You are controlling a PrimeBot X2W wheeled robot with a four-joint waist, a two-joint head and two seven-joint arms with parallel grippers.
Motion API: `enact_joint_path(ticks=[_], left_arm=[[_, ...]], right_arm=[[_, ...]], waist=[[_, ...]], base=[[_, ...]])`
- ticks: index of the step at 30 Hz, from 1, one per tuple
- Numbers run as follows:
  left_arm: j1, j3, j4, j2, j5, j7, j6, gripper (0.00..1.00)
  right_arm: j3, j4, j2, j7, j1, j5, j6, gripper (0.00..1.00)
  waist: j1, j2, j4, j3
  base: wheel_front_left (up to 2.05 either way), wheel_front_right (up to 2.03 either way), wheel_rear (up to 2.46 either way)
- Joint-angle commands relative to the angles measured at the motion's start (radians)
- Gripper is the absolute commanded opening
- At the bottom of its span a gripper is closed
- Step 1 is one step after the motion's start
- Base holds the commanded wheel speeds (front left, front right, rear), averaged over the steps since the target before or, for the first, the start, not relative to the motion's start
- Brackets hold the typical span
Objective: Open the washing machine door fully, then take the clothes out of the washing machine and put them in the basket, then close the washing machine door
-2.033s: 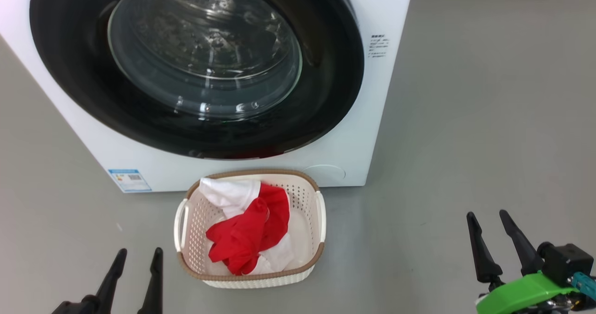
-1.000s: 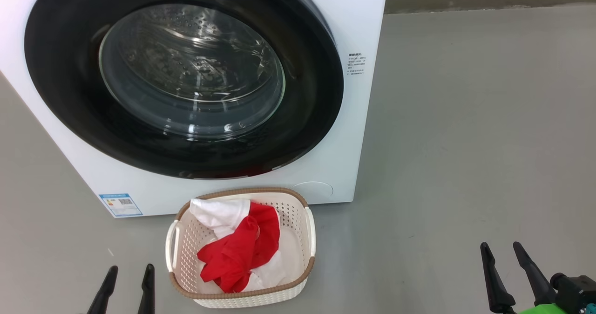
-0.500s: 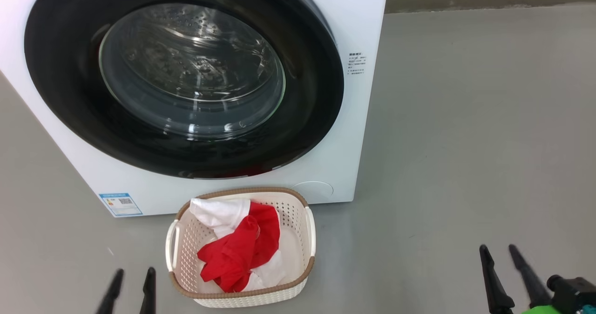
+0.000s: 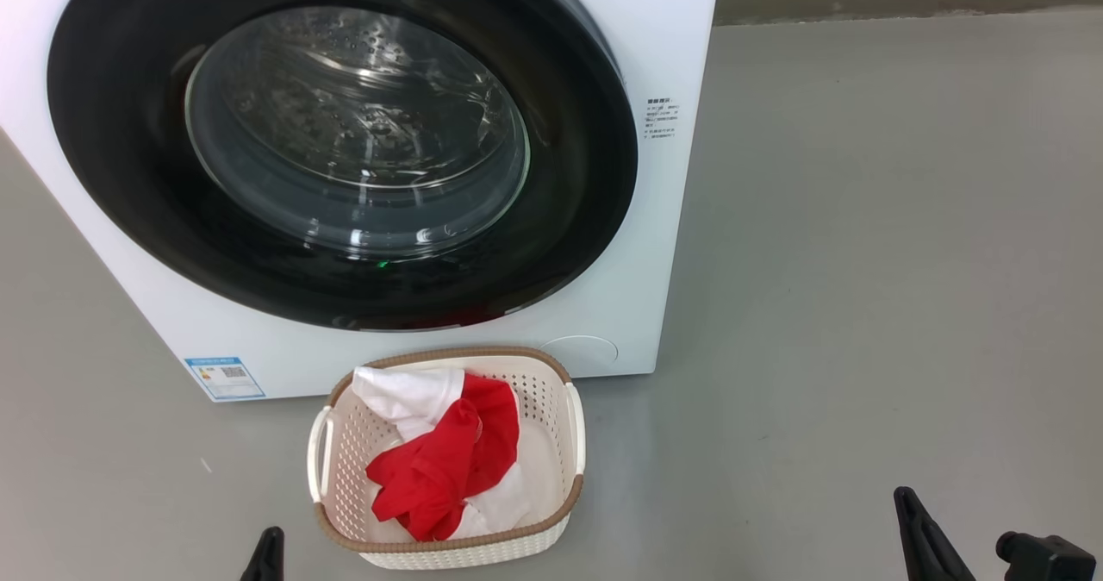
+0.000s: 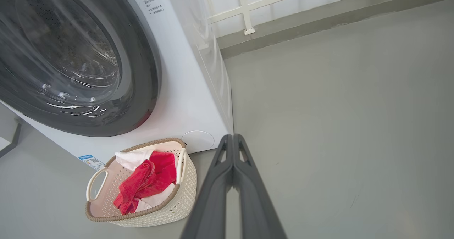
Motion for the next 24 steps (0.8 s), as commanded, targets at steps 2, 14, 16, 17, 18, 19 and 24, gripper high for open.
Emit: enact_joint_path(ticks=[2,14,16,17,18,19,24], left_arm=[[-0.024,0.011,-0.02,0.008,-0.036,0.007,-0.001,0.0],[-0.045,0.018,-0.018,0.005,-0.162,0.041,-0.001,0.0],[-0.049,0.019,-0.017,0.005,-0.183,0.047,-0.001,0.0],[-0.051,0.019,-0.017,0.005,-0.194,0.05,-0.001,0.0],[-0.052,0.02,-0.017,0.004,-0.204,0.053,-0.002,0.0],[-0.054,0.02,-0.017,0.004,-0.215,0.056,-0.002,0.0],[-0.063,0.023,-0.016,0.003,-0.268,0.07,-0.002,0.0]], right_arm=[[-0.007,-0.027,-0.01,0.007,-0.025,0.038,0.0,0.0],[-0.012,-0.038,-0.009,0.042,-0.046,0.156,0.0,0.0],[-0.013,-0.04,-0.008,0.048,-0.05,0.176,0.0,0.0],[-0.013,-0.041,-0.008,0.051,-0.051,0.185,0.0,0.0],[-0.013,-0.042,-0.008,0.054,-0.053,0.195,0.0,0.0],[-0.014,-0.043,-0.008,0.056,-0.055,0.205,0.0,0.0],[-0.016,-0.047,-0.008,0.071,-0.063,0.254,0.0,0.0]], waist=[[-0.0001,0.0,0.001,0.002],[-0.0003,0.0,0.003,0.002],[-0.0003,0.0,0.004,0.002],[-0.0003,0.0,0.004,0.002],[-0.0003,0.0,0.004,0.002],[-0.0003,0.0,0.005,0.002],[-0.0003,0.0,0.006,0.002]], base=[[0.0,0.0,0.0],[0.0,0.0,0.0],[0.0,0.0,0.0],[0.0,0.0,0.0],[0.0,0.0,0.0],[0.0,0.0,0.0],[0.0,0.0,0.0]])
